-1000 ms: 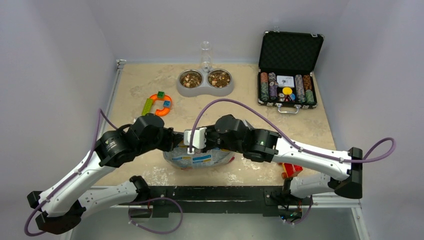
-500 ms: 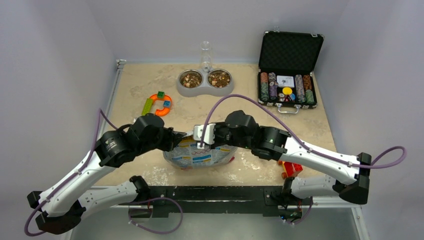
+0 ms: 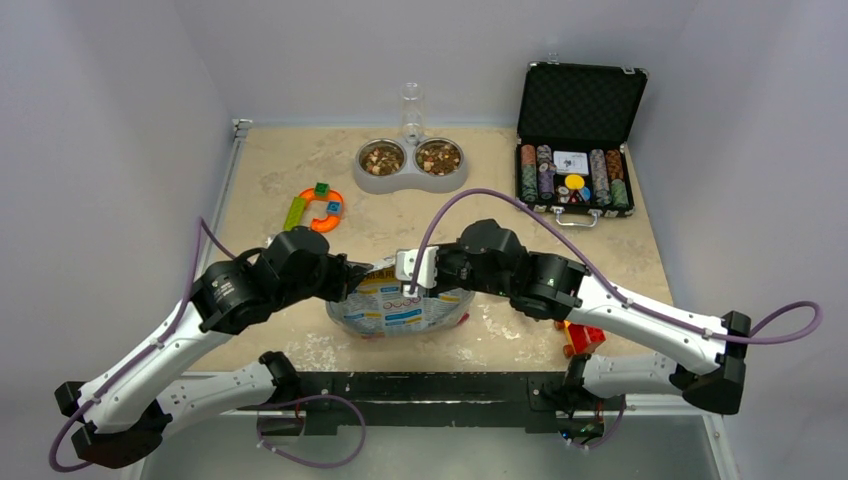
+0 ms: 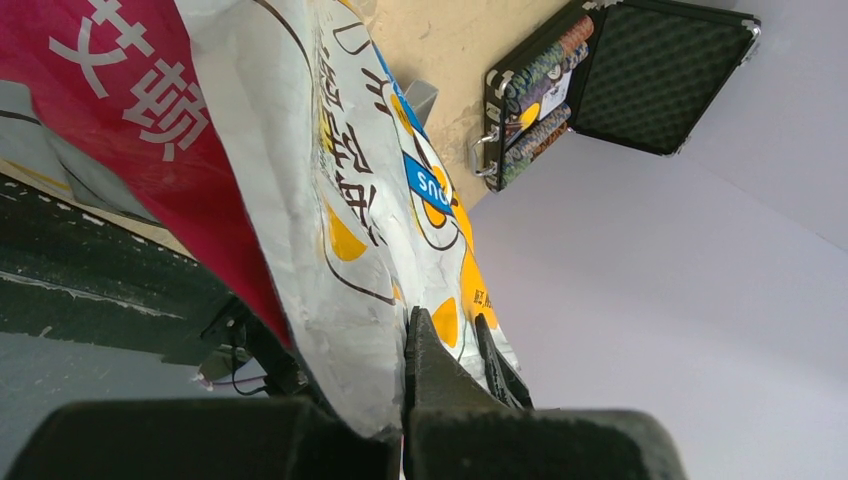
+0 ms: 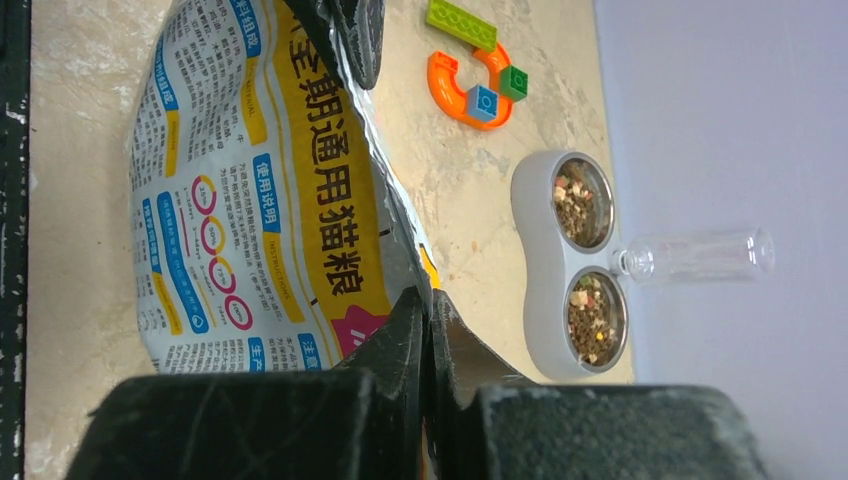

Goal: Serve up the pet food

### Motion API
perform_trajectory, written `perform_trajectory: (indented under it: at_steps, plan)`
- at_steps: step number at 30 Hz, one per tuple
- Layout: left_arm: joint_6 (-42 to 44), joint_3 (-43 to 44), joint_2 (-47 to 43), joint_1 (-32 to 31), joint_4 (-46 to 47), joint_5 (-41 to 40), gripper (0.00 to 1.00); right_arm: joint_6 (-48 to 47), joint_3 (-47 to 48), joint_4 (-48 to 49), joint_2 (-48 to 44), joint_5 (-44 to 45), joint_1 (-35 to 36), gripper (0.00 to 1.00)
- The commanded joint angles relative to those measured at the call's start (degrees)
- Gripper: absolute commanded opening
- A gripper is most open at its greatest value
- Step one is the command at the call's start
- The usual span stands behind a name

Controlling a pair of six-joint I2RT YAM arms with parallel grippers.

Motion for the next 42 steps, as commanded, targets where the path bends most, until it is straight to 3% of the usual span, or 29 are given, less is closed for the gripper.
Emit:
perform_trajectory:
  at_steps: [1, 4, 7, 9, 11, 13, 22, 25, 28, 29, 31, 37, 39, 42]
  plan:
    - [-26.0, 1.0, -1.4, -0.2, 0.5, 0.4, 0.0, -3.0, -1.8, 3.3, -2.9, 8.2, -2.5, 0.0]
    - [-26.2, 0.9, -1.5, -0.2, 0.4, 0.3, 0.0, -0.8, -1.9, 2.7, -4.1, 6.9, -4.8, 0.02]
    - [-26.2, 0.9, -1.5, -0.2, 0.4, 0.4, 0.0, -0.3, -4.2, 4.4, -5.8, 6.6, -6.0, 0.22]
    - [-26.2, 0.9, -1.6, -0.2, 0.4, 0.4, 0.0, -0.5, -5.3, 5.0, -6.5, 7.1, -6.7, 0.25]
    - [-26.2, 0.9, -1.7, -0.2, 0.4, 0.3, 0.0, -0.6, -5.0, 3.7, -5.9, 7.6, -7.4, 0.22]
    - [-26.2, 0.9, -1.7, -0.2, 0.3, 0.3, 0.0, -1.3, -4.7, 2.7, -5.4, 8.3, -7.8, 0.0]
    - [-26.2, 1.2, -1.7, -0.2, 0.0, 0.1, 0.0, -0.9, -4.5, 2.5, -8.0, 10.1, -10.7, 0.0]
    - [-26.2, 1.1, -1.9, -0.2, -0.2, 0.1, 0.0, -1.2, -5.9, 3.6, -9.0, 10.9, -11.8, 0.15]
    - [-26.1, 1.2, -1.9, -0.2, -0.3, 0.1, 0.0, -1.5, -6.7, 3.5, -9.1, 12.0, -12.4, 0.16]
    - [-26.1, 1.2, -1.9, -0.2, -0.3, 0.0, 0.0, -1.7, -6.8, 3.3, -9.0, 12.5, -12.6, 0.16]
    - [-26.0, 1.3, -1.9, -0.2, -0.3, -0.1, 0.0, -2.5, -7.0, 2.4, -9.0, 12.8, -12.9, 0.0]
    - [-25.8, 1.6, -1.8, -0.2, -1.1, 0.1, 0.0, -1.3, -6.6, 1.3, -10.4, 13.2, -14.1, 0.0]
    - [-25.8, 1.7, -1.9, -0.2, -1.2, 0.0, 0.0, -0.6, -6.9, 1.9, -11.0, 13.6, -15.0, 0.12]
    - [-25.8, 1.7, -1.9, -0.2, -1.2, -0.1, 0.0, -1.0, -8.1, 2.8, -12.0, 13.7, -16.0, 0.12]
